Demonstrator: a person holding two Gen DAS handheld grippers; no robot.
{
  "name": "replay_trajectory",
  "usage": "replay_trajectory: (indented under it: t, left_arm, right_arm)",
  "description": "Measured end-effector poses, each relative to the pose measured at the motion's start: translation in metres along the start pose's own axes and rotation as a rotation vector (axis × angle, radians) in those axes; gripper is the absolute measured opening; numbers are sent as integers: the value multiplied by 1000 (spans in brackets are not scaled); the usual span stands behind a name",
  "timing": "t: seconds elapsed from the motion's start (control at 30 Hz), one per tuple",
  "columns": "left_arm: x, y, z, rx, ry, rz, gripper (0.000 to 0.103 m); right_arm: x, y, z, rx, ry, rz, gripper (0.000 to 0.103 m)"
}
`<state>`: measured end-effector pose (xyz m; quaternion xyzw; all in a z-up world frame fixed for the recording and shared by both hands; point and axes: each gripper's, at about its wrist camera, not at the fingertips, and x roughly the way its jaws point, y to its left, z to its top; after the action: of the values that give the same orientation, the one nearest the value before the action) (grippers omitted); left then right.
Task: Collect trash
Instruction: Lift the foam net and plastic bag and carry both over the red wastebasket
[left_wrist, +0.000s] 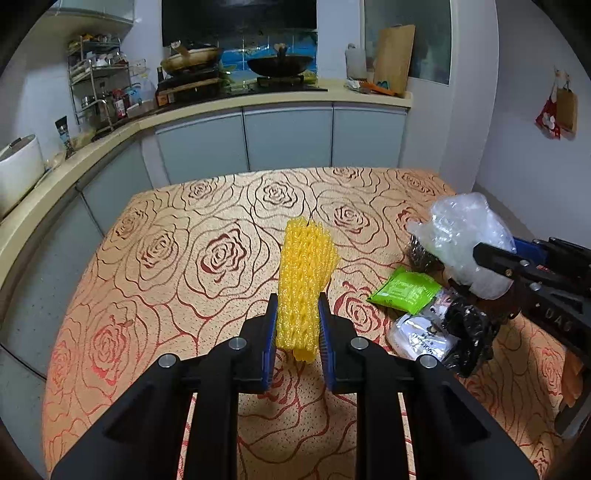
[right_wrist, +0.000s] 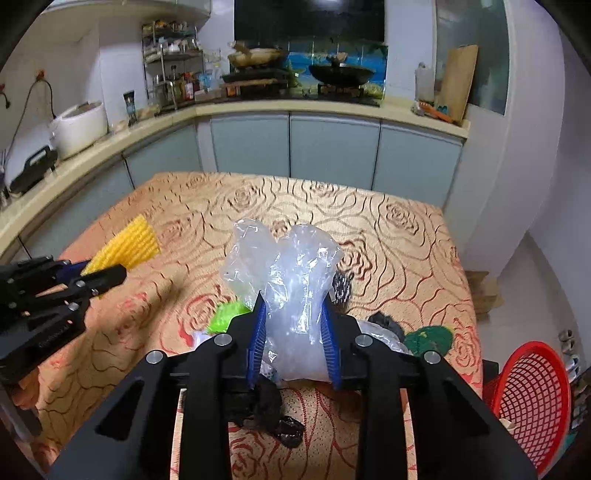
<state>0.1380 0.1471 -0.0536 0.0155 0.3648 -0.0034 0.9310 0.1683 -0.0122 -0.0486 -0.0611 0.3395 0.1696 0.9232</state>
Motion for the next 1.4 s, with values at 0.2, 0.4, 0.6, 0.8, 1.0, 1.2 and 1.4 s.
replay_trajectory:
  t: [0.2,0.4,0.6,0.8,1.0,1.2,1.4]
  left_arm:
    - [-23,-8,9,0,-56,-10,19]
    - [-38,-24,18,14,-92,-41,19]
    - [-50,-50,25,45,-120,-82,19]
    - [-59,-89,31,98,-146,-146,19]
    - [-63,-138,36,159,-159,-231,19]
    - [-61,-192,38,219,-164,-316,19]
    - [-48,-239,40,251,-132,-388,19]
  right_arm:
    - [-36,-7,9,41,-78,-4,27]
    - [-64,-24,6,89,-116,-42,27]
    - [-94,-47,-4,137,-150,-91,27]
    - [-121,-76,-19,186,-174,-154,27]
    - [-141,-110,-36,247,-189,-220,27]
    - [-161,-144,-54,312,-199,-270,27]
    - [-171,-173,-69,351,-195,-319,27]
